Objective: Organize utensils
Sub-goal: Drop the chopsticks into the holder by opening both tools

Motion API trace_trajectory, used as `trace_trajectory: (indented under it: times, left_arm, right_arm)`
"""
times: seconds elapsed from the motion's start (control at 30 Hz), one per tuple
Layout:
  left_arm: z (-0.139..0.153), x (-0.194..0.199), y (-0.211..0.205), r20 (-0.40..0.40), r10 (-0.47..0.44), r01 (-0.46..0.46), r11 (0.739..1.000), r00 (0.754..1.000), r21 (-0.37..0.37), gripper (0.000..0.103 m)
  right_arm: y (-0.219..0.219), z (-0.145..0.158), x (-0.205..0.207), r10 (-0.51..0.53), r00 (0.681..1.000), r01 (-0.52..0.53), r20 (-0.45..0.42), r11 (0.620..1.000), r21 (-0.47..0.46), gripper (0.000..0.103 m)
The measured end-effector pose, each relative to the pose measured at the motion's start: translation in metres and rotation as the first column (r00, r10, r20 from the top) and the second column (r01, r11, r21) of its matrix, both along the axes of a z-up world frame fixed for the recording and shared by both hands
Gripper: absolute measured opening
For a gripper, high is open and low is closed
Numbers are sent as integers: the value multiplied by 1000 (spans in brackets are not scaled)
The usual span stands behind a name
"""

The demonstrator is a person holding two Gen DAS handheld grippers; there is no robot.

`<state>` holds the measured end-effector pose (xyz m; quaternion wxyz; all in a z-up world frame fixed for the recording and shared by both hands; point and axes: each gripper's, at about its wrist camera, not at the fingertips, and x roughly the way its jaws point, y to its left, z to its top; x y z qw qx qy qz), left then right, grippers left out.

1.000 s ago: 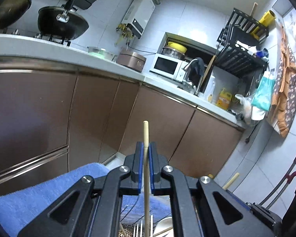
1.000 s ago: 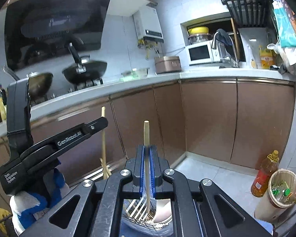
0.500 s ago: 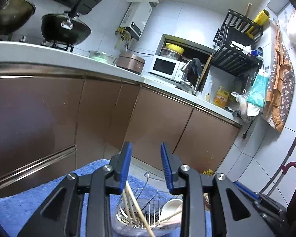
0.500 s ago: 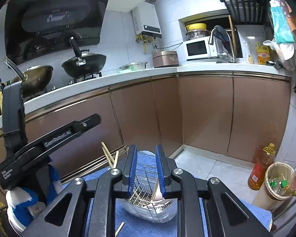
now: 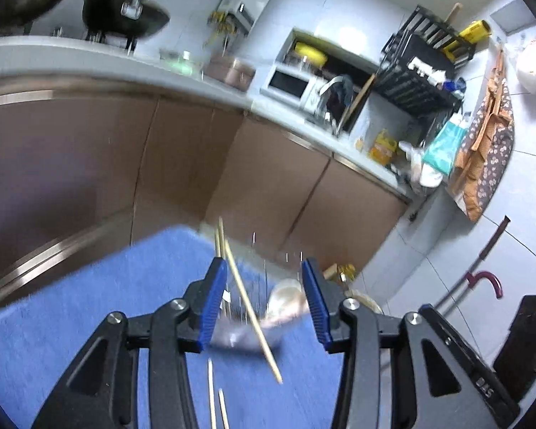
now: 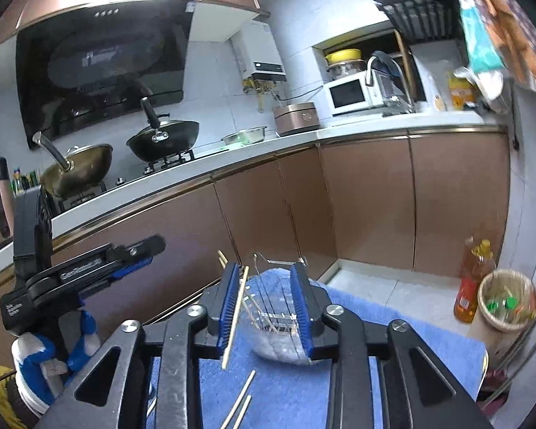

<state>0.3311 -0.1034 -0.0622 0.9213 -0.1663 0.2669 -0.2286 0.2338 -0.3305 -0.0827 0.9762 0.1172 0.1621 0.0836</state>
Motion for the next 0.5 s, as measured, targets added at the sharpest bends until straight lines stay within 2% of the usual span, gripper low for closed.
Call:
trace_trajectory:
  times: [0.13,0.23,0.4,0.5]
  left_arm:
    - [-23,5,-7,-133,-32,38,999,991,38,42]
    - [-38,16,-18,-230,-47,58,997,972,40,42]
    - [-53,34,-40,-293,-17,45,995,956,88,42]
    - [-61,41,-48,-313,-1,35,994,950,102,42]
  right_arm:
    - [-21,-26,-4,-31,999,32,-8,997,74,36]
    - [-42,-49,0,-53,998,56,-27,991,124,36]
    - [-83,-76,-4,-89,995,95,-41,977,193,36]
    - [-108,-85,-7,-119,992,128,-49,955,267,37]
